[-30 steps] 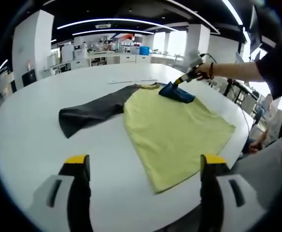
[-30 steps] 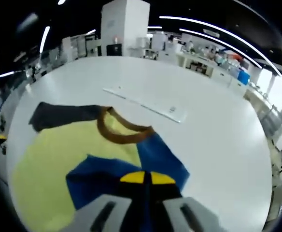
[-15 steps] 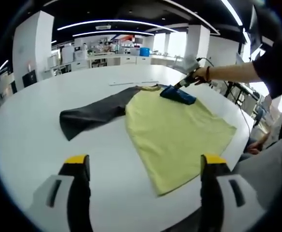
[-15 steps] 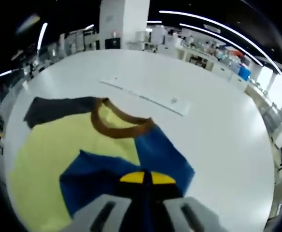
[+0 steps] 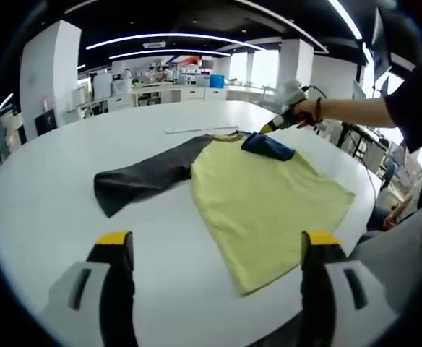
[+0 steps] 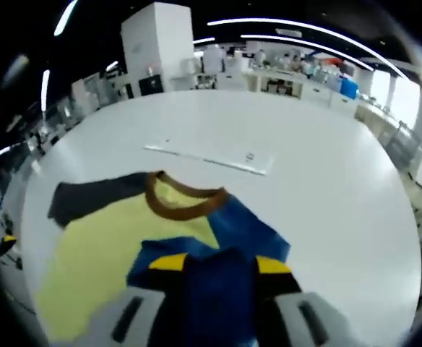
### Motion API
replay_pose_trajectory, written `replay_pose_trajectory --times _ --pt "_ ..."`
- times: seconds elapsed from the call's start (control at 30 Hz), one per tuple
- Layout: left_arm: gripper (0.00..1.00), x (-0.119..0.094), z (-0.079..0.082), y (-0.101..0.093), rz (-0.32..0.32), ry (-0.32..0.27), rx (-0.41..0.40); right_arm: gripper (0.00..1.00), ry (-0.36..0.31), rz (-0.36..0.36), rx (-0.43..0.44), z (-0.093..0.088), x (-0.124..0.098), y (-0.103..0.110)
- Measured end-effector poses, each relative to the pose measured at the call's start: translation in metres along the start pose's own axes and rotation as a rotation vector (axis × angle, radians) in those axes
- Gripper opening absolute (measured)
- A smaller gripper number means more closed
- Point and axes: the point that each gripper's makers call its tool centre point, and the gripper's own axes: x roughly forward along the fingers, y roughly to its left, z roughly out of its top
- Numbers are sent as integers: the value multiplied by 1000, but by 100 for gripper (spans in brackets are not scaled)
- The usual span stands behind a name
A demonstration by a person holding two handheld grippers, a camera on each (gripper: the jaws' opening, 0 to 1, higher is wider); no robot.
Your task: Fold the garment on the visible template until the final outline fits inside the template.
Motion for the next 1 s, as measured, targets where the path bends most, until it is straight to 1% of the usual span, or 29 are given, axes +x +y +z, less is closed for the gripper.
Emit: replay_pose_trajectory --times 0.03,0.13,0.17,0.2,0.27,0.37,0.43,0.5,0.57,0.67,0.73,0.77,0.8,0.87,0.9,1.0 --pt "95 -1 1 -1 -4 -1 0 32 13 4 4 -5 -2 4" --pt "97 -3 5 -3 -11 -13 13 34 21 6 12 -13 -6 12" --pt "97 -4 7 -4 -13 -16 17 34 38 0 25 -14 -1 7" --pt "97 -4 9 -5 -16 -19 19 34 43 0 36 -16 0 7" --pt "99 -5 12 -7 -28 -27 22 33 50 10 82 -24 -2 12" --pt "99 -6 14 -10 -38 -30 27 32 66 21 122 -33 -1 18" --pt "99 -6 14 -11 -41 -25 27 31 72 23 148 -34 9 14" --pt "99 -6 14 -11 -41 -26 28 29 70 21 180 -38 9 16" --pt "99 -7 14 -11 -42 -27 26 24 53 4 179 -39 8 16" --pt "99 -8 15 -11 -40 -27 26 22 48 -10 216 -37 13 13" --pt "99 -8 15 -10 -38 -28 23 20 53 -23 206 -37 15 11" --pt "99 -8 15 -10 -37 -29 20 19 56 -29 187 -36 16 11" --pt "99 -8 15 -9 -35 -30 17 17 57 -28 184 -36 17 13" --pt "99 -8 15 -9 -33 -28 19 9 60 -17 193 -38 18 16" --pt "99 -8 14 -9 -31 -24 24 7 61 -16 197 -39 18 20" --pt "99 -9 13 -10 -30 -19 29 2 53 -32 186 -38 18 18"
